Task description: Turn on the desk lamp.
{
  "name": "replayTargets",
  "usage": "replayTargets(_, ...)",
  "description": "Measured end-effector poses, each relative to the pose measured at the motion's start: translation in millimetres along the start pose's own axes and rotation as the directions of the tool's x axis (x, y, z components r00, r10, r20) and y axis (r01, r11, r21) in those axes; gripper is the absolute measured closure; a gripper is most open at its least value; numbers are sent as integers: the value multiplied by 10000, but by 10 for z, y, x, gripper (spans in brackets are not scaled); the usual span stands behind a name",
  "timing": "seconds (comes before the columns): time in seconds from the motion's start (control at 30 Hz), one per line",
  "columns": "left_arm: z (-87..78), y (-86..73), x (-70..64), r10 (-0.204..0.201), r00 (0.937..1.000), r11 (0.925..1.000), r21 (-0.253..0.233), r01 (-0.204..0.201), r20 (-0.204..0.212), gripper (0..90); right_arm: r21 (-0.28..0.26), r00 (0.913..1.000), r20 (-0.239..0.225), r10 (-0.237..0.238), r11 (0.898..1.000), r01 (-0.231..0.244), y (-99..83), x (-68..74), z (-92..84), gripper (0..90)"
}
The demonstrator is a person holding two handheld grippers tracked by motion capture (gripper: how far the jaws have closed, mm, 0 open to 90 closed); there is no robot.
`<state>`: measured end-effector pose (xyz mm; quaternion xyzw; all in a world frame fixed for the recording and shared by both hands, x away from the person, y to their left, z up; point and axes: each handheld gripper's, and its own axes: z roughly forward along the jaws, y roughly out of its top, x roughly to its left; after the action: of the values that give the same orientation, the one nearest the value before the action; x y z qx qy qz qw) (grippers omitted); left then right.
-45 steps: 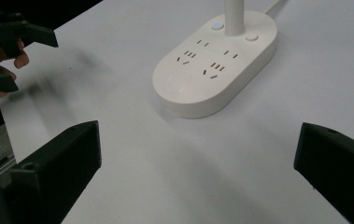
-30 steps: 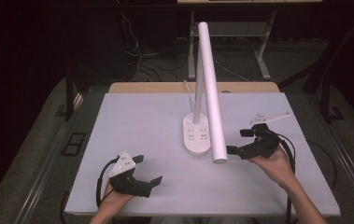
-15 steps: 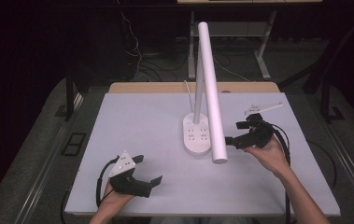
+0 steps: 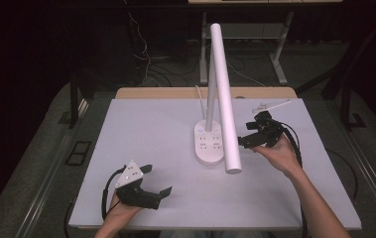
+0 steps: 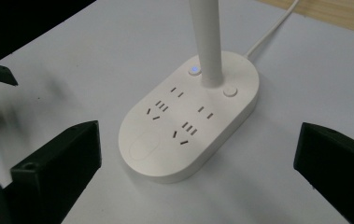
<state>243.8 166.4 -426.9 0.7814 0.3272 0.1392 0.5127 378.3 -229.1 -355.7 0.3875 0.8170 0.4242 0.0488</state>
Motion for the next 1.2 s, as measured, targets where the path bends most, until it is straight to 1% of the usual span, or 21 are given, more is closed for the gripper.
replayTargets(0.4, -4, 1, 1, 32, 10000, 10000, -2, -32, 6, 0, 173, 10000, 70, 3, 9999, -4, 162, -36, 134, 2)
replayTargets(0.63, -8, 2, 3, 36, 10000, 10000, -12, -36, 3, 0, 242, 9998, 77, 166, 9996, -167, 243, -58, 254, 2)
replayTargets(0.7, -8, 2, 3, 34, 10000, 10000, -17, -34, 6, 0, 264, 9998, 119, 149, 9995, -152, 263, -75, 296, 2)
replayTargets(0.8, -9, 2, 1, 18, 10000, 10000, -37, -18, 15, 0, 301, 9994, 214, 288, 9991, -295, 294, -103, 352, 4)
replayTargets(0.83, -10, 2, 2, 24, 10000, 10000, -35, -24, 25, 0, 300, 9993, 251, 278, 9991, -286, 302, -114, 367, 62)
replayTargets(0.87, -10, 2, 3, 21, 10000, 10000, -31, -21, 27, 0, 172, 9997, 170, 196, 9997, -199, 305, -129, 373, 119)
replayTargets(0.9, -10, 2, 3, 24, 10000, 10000, -32, -24, 27, 0, 19, 9996, 181, 210, 9998, -211, 309, -140, 376, 162)
replayTargets(0.93, -10, 2, 2, 27, 10000, 10000, -36, -27, 31, 0, -73, 9995, 224, 221, 9997, -219, 315, -156, 384, 173)
replayTargets(0.97, -10, 2, 2, 33, 10000, 10000, -42, -33, 38, 0, -111, 9994, 264, 245, 9996, -242, 323, -171, 400, 211)
replayTargets(1.07, -13, 3, 5, 28, 10000, 10000, -49, -28, 47, 0, -116, 9988, 403, 282, 9995, -278, 337, -199, 441, 273)
replayTargets(1.2, -17, 2, 13, 35, 10000, 10000, -50, -35, 27, 0, -188, 9984, 424, 382, 9991, -374, 347, -246, 486, 342)
